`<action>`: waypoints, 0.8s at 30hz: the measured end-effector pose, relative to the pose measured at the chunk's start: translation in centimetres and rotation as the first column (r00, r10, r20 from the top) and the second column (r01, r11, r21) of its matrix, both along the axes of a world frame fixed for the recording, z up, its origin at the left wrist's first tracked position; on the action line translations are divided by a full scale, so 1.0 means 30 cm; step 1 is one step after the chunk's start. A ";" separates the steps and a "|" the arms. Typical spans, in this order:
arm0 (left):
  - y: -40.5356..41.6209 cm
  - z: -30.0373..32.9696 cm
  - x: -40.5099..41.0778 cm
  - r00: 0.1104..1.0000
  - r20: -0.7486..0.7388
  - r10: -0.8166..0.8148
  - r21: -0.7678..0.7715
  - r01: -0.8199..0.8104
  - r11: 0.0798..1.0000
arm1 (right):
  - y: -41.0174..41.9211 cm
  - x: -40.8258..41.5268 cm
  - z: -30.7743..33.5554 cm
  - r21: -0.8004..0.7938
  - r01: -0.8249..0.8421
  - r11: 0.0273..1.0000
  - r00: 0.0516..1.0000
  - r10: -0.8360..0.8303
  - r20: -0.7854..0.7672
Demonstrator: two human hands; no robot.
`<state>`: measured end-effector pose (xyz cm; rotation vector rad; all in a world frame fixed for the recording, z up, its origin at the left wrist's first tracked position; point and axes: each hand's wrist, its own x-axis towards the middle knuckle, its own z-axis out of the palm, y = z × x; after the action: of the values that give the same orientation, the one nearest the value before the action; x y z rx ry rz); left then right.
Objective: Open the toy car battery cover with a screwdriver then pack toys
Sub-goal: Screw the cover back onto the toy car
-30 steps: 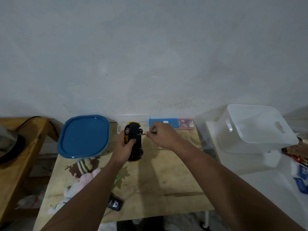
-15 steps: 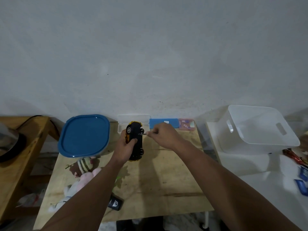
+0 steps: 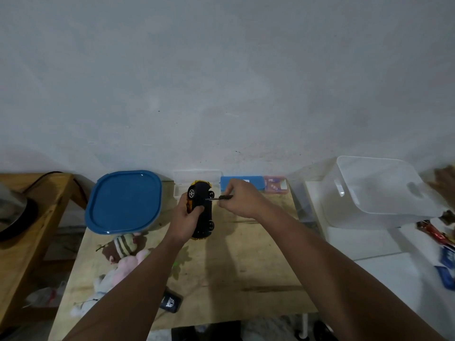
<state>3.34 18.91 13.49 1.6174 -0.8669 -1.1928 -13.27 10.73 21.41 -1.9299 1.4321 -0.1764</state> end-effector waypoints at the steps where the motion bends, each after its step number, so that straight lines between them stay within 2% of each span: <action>1: 0.001 0.002 -0.001 1.000 0.005 -0.001 0.001 0.001 1.000 | -0.001 0.002 0.004 0.001 -0.006 1.000 1.000 0.006 -0.004; 5: 0.011 0.004 -0.005 1.000 0.008 -0.004 0.004 0.004 1.000 | -0.005 0.015 0.009 -0.035 -0.048 0.998 0.992 0.044 -0.116; 10: 0.008 0.005 -0.006 1.000 -0.002 0.002 0.002 -0.002 1.000 | 0.007 0.019 0.024 -0.005 -0.041 0.999 0.997 0.040 -0.059; 14: 0.008 0.009 -0.005 1.000 -0.011 -0.004 0.002 0.004 1.000 | -0.002 0.033 0.032 -0.018 -0.061 0.998 0.988 0.057 -0.141; 19: 0.003 0.010 -0.008 1.000 -0.010 -0.010 -0.006 0.010 1.000 | -0.006 0.028 0.044 0.027 -0.038 0.999 0.996 0.040 -0.081; 24: 0.006 -0.003 -0.006 1.000 -0.012 -0.013 0.001 0.014 1.000 | -0.007 0.039 0.036 0.015 -0.059 0.998 0.986 0.061 -0.157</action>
<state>3.15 19.08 13.39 1.6065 -0.8710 -1.2114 -12.11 10.52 22.48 -2.0132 1.4705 0.0116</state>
